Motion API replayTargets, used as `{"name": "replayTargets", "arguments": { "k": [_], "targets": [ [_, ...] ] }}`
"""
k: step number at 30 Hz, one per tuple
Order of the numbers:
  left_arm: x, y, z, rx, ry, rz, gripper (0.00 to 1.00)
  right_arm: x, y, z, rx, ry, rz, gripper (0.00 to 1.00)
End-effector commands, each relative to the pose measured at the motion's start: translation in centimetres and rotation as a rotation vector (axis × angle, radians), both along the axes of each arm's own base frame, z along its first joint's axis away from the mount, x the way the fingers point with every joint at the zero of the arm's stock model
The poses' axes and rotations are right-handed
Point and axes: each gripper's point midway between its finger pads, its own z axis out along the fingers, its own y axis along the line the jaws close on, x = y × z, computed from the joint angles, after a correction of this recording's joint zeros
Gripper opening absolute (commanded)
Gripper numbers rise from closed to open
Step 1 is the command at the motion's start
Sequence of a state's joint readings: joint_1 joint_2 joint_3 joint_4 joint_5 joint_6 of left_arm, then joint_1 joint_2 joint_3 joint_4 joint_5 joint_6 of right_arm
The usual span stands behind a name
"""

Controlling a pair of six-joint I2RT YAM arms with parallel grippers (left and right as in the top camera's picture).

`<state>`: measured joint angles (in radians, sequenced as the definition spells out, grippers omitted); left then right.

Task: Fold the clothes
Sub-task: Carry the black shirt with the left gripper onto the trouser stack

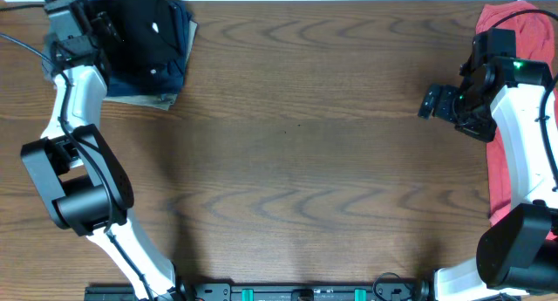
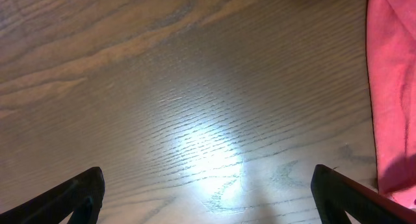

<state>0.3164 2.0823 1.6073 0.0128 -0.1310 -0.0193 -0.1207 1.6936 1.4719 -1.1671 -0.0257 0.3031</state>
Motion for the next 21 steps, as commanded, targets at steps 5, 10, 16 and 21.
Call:
{"name": "replayTargets", "arguments": {
  "k": [5,10,16,21],
  "targets": [
    [0.0,-0.9,6.7,0.041,-0.118,-0.001,0.98,0.0,-0.2,0.2,-0.009,-0.004,0.004,0.99],
    [0.4,-2.1,7.4,0.028,-0.140,-0.022,0.69,0.0,-0.2,0.2,-0.009,-0.004,0.003,0.99],
    [1.4,-2.0,5.7,0.013,-0.149,-0.015,0.06,0.0,-0.2,0.2,-0.009,-0.004,0.004,0.99],
    [1.9,-1.1,0.7,-0.007,-0.074,-0.002,0.06,0.0,-0.2,0.2,-0.009,-0.004,0.004,0.99]
  ]
}}
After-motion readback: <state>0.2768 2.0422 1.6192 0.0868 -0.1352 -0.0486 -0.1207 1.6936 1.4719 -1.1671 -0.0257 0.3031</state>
